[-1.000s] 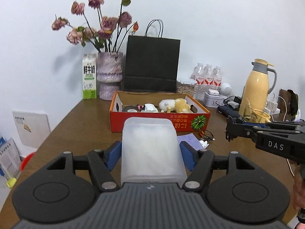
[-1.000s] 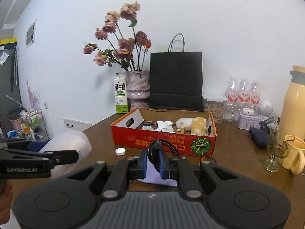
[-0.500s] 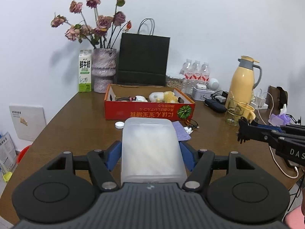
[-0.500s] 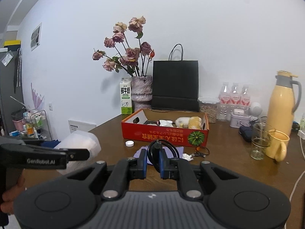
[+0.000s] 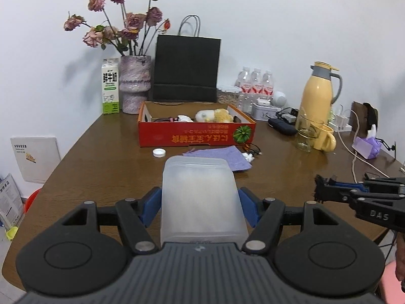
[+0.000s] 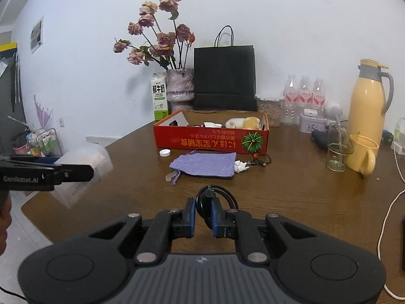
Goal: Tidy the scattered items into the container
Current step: 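Carry the clear box and black cable over the cardboard box, then lower the clear box and cable into the box and open both grippers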
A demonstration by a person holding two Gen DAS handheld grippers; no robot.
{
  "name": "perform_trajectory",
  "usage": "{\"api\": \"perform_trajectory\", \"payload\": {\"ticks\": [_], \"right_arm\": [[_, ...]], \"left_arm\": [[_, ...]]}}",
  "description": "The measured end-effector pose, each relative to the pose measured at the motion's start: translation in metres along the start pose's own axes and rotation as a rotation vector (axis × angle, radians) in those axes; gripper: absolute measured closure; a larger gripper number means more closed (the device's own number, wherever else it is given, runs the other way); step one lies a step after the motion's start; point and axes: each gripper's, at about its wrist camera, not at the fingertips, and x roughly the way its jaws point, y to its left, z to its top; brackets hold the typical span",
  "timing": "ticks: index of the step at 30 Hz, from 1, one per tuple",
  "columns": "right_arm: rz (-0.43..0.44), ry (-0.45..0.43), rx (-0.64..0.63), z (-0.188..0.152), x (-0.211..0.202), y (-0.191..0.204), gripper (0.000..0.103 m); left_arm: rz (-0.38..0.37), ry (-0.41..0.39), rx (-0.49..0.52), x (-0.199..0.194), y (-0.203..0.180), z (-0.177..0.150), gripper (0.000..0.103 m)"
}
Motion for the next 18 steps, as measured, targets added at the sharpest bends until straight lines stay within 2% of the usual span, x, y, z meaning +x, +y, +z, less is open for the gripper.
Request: {"api": "perform_trajectory", "payload": {"ticks": [3, 8, 12, 15, 18], "right_arm": [[0.005, -0.013, -0.005, 0.008, 0.005, -0.004, 0.091], [0.005, -0.065, -0.011, 0.045, 0.026, -0.018, 0.091], [0.021, -0.084, -0.008, 0.091, 0.068, -0.040, 0.091], [0.041, -0.103, 0.000, 0.128, 0.100, -0.055, 0.091], [0.060, -0.104, 0.000, 0.169, 0.138, -0.068, 0.091]], "left_arm": [[0.008, -0.006, -0.013, 0.011, 0.006, 0.010, 0.035], [-0.056, -0.010, -0.039, 0.045, 0.021, 0.048, 0.035], [-0.081, 0.009, 0.007, 0.094, 0.032, 0.093, 0.035], [-0.135, 0.033, 0.029, 0.133, 0.038, 0.129, 0.035], [-0.158, 0.060, 0.040, 0.169, 0.042, 0.159, 0.035]]}}
